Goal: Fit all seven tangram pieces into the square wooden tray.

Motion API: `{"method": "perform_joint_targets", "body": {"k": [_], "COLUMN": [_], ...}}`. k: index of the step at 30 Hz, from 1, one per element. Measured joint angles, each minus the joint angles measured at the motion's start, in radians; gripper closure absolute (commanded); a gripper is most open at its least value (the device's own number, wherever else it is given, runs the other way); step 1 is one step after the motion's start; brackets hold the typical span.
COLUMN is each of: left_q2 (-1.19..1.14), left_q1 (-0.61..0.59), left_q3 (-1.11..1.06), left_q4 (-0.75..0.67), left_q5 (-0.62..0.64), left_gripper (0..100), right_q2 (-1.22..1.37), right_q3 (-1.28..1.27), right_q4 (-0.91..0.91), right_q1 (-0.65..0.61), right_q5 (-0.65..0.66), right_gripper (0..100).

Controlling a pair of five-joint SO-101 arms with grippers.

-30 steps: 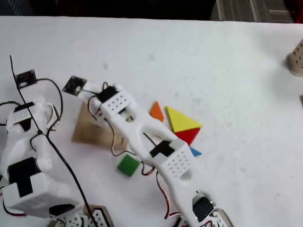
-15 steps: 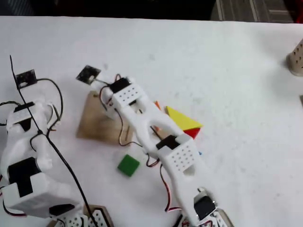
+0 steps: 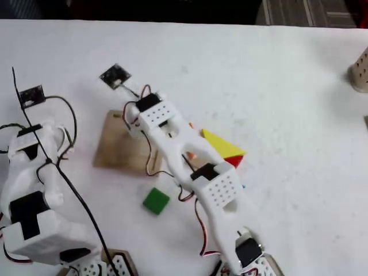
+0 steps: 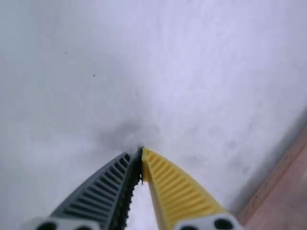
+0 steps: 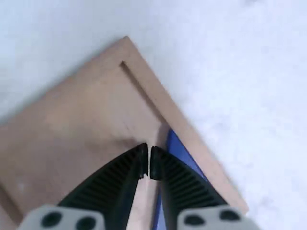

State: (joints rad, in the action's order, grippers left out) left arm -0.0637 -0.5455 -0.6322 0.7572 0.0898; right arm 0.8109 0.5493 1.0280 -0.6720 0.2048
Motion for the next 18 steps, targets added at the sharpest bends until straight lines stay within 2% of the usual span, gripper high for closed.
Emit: {"method": "perform_joint_targets", "body": {"k": [6, 18], "left_q2": [0.000, 0.000], "left_q1": [0.000, 0.000], "left_q3": [0.000, 0.000], "left_q4": [0.000, 0.000], "left_q5": [0.000, 0.000], "left_gripper": [97, 97], "right_q2": [0.012, -0.103], "right_q3": [0.002, 0.000], "right_q4": [-0.026, 0.184], "right_q1": [0.011, 0.092], "right_q5": [-0.012, -0.012], "right_gripper": [98.1, 98.1]}}
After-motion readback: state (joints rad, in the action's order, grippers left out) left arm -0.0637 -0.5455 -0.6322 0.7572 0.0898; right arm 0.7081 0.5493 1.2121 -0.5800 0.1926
